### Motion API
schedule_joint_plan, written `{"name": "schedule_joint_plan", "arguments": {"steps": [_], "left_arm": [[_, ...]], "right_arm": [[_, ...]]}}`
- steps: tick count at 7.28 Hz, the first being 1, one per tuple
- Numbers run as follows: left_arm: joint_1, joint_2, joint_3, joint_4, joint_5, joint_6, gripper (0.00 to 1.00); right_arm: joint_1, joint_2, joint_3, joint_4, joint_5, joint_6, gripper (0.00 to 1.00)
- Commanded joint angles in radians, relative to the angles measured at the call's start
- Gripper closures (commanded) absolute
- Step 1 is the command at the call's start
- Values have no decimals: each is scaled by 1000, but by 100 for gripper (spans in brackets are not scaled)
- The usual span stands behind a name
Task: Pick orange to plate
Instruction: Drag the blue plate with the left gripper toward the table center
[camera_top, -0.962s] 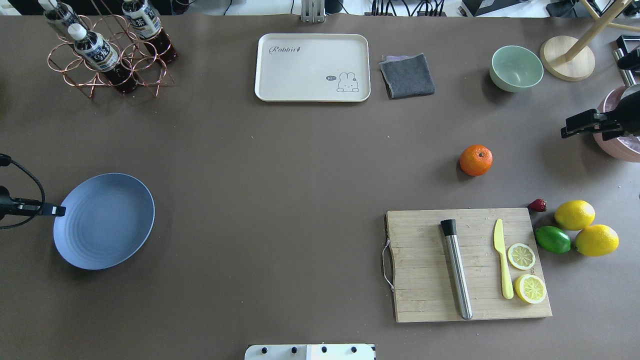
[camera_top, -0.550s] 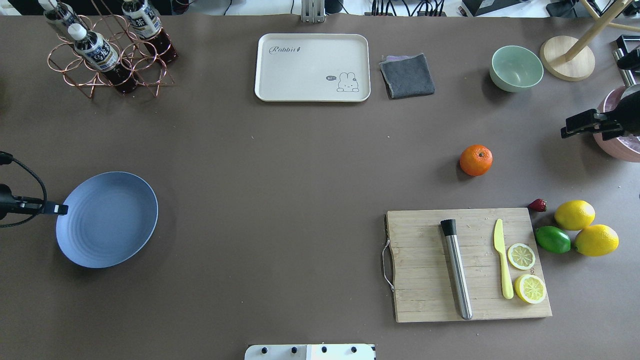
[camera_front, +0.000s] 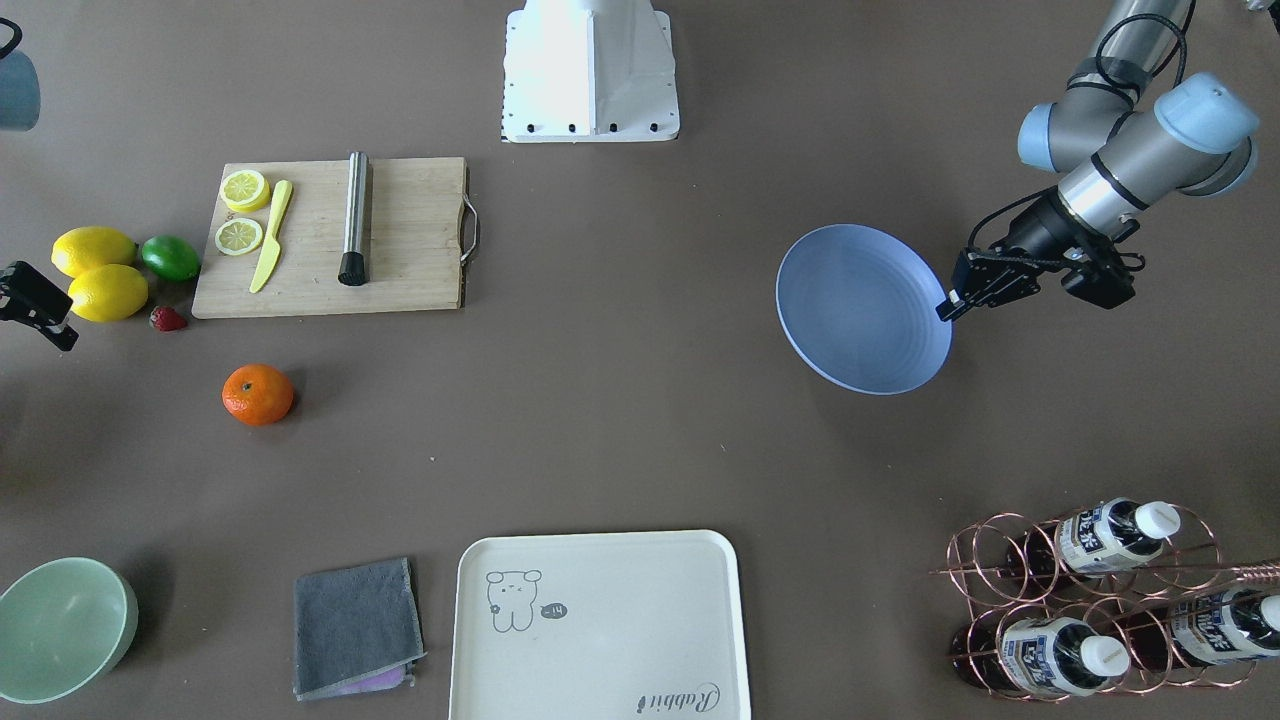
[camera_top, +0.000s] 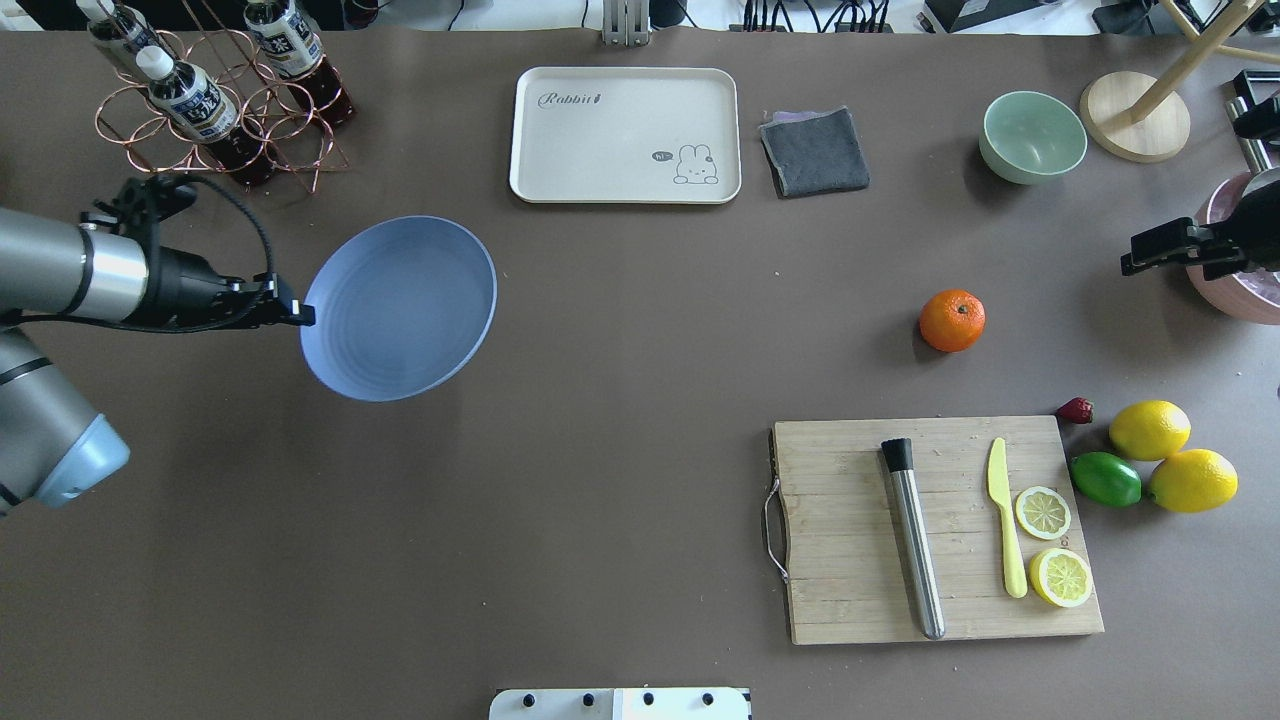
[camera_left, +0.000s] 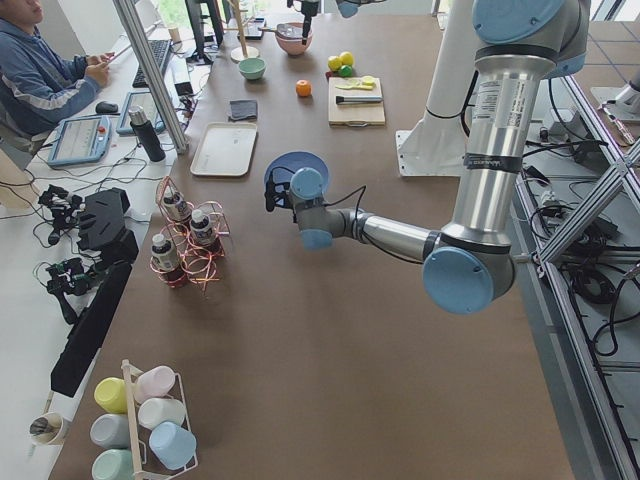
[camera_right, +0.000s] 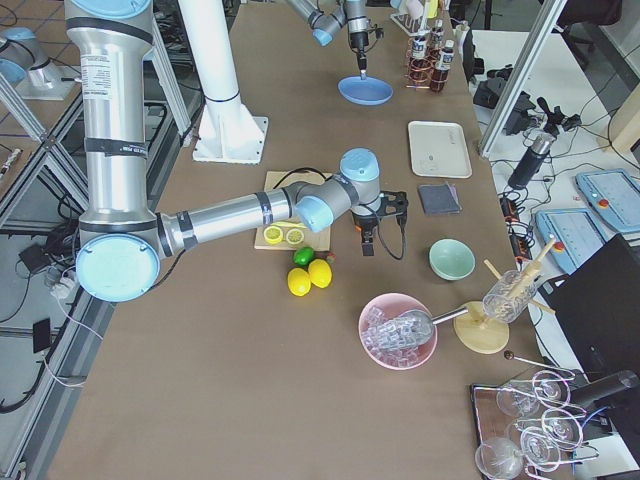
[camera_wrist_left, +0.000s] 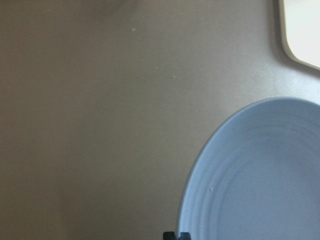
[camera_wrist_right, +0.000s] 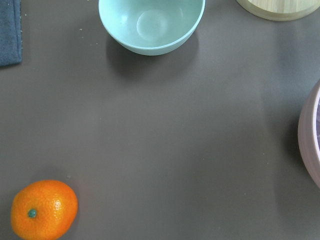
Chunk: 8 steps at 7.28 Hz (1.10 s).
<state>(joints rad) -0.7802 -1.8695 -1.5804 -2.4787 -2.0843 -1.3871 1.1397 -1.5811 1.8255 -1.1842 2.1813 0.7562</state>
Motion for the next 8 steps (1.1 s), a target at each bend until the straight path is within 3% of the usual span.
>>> {"name": "schedule_joint_plan", "arguments": {"steps": [1,2,6,7,8], "left_arm": [[151,-204,-33,340,171,-13,100],[212,-236,-30,398,240,-13,100],[302,-249,-26,408,343,-13,100],[302,-243,-26,408,351,-10,56],[300,-234,-29,406,386,-1,3]], "right_arm": [[0,7,-2,0,0,2,0],[0,7,-2,-2,0,2,0],[-1,7,-3,-2,0,3,0],[-3,12,-3,-2,0,5,0],[-5,15,-3,-2,0,9,0]]}}
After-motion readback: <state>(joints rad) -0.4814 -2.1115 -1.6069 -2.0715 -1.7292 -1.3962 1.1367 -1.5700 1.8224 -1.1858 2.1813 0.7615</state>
